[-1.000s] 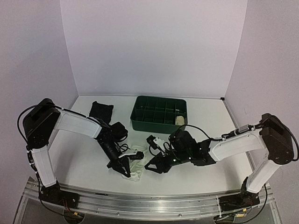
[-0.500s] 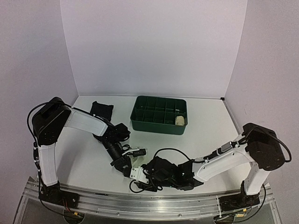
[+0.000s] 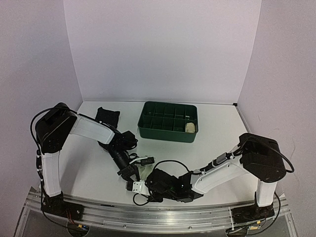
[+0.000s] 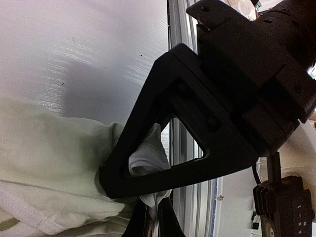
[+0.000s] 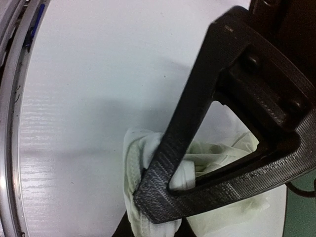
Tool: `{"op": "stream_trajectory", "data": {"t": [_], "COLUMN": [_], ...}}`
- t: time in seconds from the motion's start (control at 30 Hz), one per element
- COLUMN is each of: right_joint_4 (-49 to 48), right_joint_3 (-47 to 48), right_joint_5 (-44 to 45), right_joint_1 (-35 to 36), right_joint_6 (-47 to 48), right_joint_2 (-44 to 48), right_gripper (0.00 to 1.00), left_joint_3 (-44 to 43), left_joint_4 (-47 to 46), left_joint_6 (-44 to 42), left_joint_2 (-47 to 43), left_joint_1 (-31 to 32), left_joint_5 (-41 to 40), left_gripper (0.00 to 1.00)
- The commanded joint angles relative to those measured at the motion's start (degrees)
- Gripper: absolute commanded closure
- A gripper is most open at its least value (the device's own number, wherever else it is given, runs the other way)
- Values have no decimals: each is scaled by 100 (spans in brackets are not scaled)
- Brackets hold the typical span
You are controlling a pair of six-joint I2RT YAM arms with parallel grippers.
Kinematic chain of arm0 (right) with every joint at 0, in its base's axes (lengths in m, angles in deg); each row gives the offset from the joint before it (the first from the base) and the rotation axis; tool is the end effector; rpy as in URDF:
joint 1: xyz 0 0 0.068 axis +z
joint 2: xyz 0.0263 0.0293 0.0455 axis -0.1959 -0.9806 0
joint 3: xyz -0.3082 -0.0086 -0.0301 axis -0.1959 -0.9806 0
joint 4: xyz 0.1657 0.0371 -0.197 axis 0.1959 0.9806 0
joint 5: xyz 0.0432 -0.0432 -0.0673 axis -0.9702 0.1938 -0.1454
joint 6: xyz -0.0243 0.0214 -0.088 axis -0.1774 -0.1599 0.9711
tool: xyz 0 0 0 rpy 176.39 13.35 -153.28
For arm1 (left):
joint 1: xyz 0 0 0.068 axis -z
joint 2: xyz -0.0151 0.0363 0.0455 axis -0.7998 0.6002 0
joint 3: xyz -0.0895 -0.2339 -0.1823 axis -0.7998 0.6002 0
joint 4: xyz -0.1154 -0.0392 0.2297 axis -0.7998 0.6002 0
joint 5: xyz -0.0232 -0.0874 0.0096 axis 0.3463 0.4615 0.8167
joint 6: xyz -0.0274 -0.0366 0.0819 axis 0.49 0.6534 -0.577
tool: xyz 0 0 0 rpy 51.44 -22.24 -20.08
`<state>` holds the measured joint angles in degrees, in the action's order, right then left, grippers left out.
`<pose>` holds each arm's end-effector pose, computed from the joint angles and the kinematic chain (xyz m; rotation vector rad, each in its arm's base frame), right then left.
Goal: Roll the underwear
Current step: Roll the underwear to the center of the board.
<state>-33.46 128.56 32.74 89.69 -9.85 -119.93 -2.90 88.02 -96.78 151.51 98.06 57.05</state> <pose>0.1200 0.4292 0.1203 -1.6364 1.4772 0.0617 0.1949 -0.2949 0.1250 -1.6811 -2.0640 1.4372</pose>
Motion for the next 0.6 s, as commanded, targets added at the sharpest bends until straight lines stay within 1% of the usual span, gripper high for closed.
{"op": "stream_trajectory", "data": {"t": [0.0,0.03,0.13,0.17,0.23,0.3,0.33,0.4,0.5,0.57], "right_joint_4": [207,237,329,373,448,570,686,893,914,902], "right_joint_3": [260,247,70,5,-120,-97,-31,139,234,284], "right_joint_5": [-136,-161,-345,-536,-1077,-1712,-2029,-2557,-3360,-3763], "right_joint_1": [18,18,-42,-98,-310,-493,-574,-762,-1073,-1259], "right_joint_6": [-246,-343,-922,-1209,-1934,-2479,-2691,-3166,-3793,-4134], "right_joint_2": [-21,3,101,150,218,192,157,41,-130,-261], "right_gripper": [98,100,100,100,100,100,100,100,100,100], "left_joint_3": [-139,-139,-173,-182,-163,-72,-5,136,499,961], "left_joint_4": [-68,-72,-68,-55,31,99,126,213,233,-243], "left_joint_6": [68,65,-45,-182,-691,-1530,-1953,-2496,-3187,-3372], "left_joint_2": [43,31,-134,-197,-518,-879,-1047,-1326,-1754,-2198], "left_joint_1": [-38,-47,-286,-445,-802,-1161,-1241,-1270,-1264,-1173], "left_joint_5": [162,153,189,248,346,283,141,-138,-193,-280], "left_gripper": [98,93,59,54,51,50,50,51,53,54]}}
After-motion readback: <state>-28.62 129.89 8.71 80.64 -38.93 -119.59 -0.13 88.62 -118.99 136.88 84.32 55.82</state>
